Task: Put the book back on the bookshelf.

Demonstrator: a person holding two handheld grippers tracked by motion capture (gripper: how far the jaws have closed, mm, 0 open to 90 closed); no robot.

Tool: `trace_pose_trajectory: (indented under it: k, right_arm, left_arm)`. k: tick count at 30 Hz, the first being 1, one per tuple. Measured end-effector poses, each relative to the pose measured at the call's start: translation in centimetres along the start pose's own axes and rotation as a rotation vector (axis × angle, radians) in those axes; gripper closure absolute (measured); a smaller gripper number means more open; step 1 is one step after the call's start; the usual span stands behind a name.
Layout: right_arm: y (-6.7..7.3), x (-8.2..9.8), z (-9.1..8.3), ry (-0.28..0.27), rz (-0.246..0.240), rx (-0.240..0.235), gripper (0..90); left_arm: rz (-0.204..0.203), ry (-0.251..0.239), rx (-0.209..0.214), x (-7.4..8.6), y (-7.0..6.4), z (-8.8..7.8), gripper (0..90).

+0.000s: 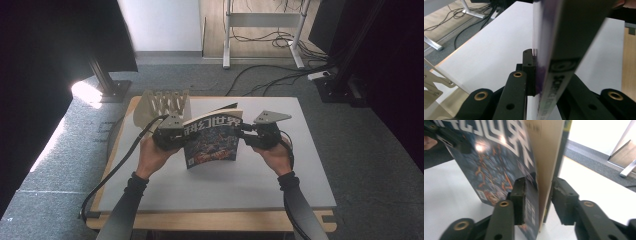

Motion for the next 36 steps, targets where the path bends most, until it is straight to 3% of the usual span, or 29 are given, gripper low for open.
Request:
trace_pose_trajectory:
  k: [9,15,24,28,36]
  right_arm:
    - [-1.8,3.7,0.3,0.07,0.017,0.089,42.2]
    - [-2.5,6.6,0.9,0.128,0.042,0.109,33.4]
    - [-2.8,10.7,1.1,0.187,0.083,0.134,20.0]
    - [-2.5,12.0,1.2,0.22,0.108,0.124,14.0]
    - [-1.9,14.6,1.5,0.283,0.091,0.173,5.5]
  left_arm:
    - [-0.041,-0.025,0.012,0.6,0.2,-1.7,82.7]
    - [-0.058,-0.025,0.0,0.8,0.1,-3.0,82.8]
    - [-0.089,-0.035,-0.028,1.4,0.2,-5.3,82.9]
    - [-0.107,-0.052,-0.045,1.7,0.3,-6.5,82.9]
    - [-0.142,-0.068,-0.087,2.3,0.5,-9.0,82.8]
Point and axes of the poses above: each handheld gripper's, and its own axes: z roughly forward along the jaws, x roughly out of its underside, y roughly to its left, the point moved 6 cm from there along z, roughly forward along the jaws, and after that the axes turned 12 degrees about x, right-handed, at the moved point
